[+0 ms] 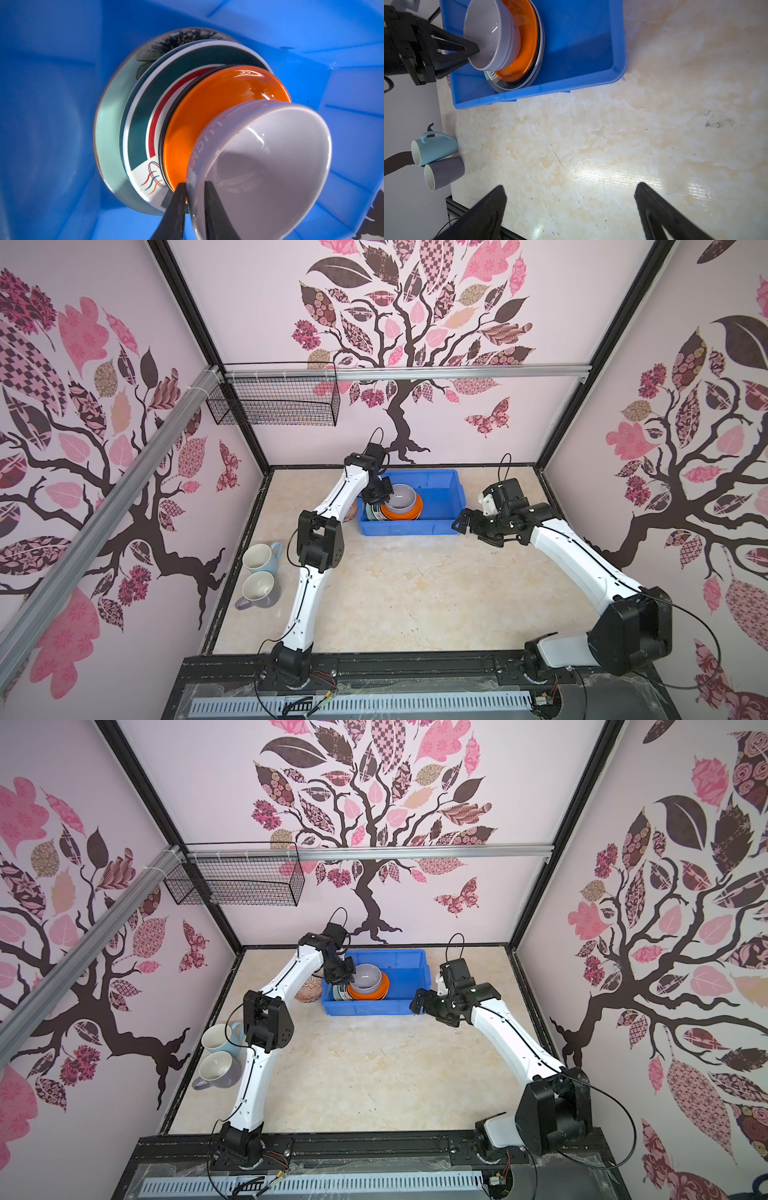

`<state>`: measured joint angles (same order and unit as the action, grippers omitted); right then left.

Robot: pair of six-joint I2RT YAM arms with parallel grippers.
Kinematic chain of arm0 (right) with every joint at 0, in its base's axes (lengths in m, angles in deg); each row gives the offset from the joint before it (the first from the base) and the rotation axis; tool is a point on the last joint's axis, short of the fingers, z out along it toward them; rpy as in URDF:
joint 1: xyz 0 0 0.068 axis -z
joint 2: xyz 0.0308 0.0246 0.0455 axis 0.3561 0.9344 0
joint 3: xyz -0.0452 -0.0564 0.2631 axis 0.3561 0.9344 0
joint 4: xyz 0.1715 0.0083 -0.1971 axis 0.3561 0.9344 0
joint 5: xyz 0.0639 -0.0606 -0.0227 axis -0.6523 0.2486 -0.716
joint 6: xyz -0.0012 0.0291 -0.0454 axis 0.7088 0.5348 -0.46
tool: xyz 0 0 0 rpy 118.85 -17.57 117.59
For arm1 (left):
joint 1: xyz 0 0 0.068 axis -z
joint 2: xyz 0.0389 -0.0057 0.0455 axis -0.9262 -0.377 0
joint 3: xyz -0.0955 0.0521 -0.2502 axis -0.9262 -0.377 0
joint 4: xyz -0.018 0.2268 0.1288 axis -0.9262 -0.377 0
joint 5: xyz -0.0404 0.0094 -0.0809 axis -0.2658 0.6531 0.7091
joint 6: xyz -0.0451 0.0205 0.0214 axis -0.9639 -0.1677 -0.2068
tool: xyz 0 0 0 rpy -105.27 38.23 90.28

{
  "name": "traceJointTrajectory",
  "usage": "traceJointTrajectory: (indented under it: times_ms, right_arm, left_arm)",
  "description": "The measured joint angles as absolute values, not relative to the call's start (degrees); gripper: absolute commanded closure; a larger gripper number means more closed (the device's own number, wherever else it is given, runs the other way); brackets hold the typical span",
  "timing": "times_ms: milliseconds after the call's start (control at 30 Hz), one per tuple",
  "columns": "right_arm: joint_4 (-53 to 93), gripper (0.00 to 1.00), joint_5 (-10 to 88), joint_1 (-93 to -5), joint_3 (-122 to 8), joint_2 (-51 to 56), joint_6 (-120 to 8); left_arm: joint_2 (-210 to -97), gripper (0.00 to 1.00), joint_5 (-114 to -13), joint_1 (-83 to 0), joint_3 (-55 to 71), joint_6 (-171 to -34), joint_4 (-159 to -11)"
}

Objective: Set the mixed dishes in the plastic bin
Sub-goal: 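Lower the lavender bowl onto the orange plate and open the left gripper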

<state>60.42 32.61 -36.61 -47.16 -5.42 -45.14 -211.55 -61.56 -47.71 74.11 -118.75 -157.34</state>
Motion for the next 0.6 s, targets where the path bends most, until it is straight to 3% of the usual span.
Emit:
traceJointTrajectory:
  times_ms: [300, 400, 600]
  right_arm:
    - [60.5, 0.00, 31.9, -35.2, -47.2, -5.4, -45.4]
    - [60.5, 0.01, 31.3, -34.9, -47.2, -5.4, -45.7]
    - [60.2, 0.00, 28.7, -34.9, -48.4, -3.8, -46.8]
  left_arm:
    - [-211.4, 0.48, -60.4, -47.7, 74.2, -118.6, -157.0]
    - [-210.2, 0.43, -60.7, -47.8, 73.9, -118.3, -156.9]
    - [-196.5, 0.28, -59.1, -51.0, 62.5, -118.6, -153.4]
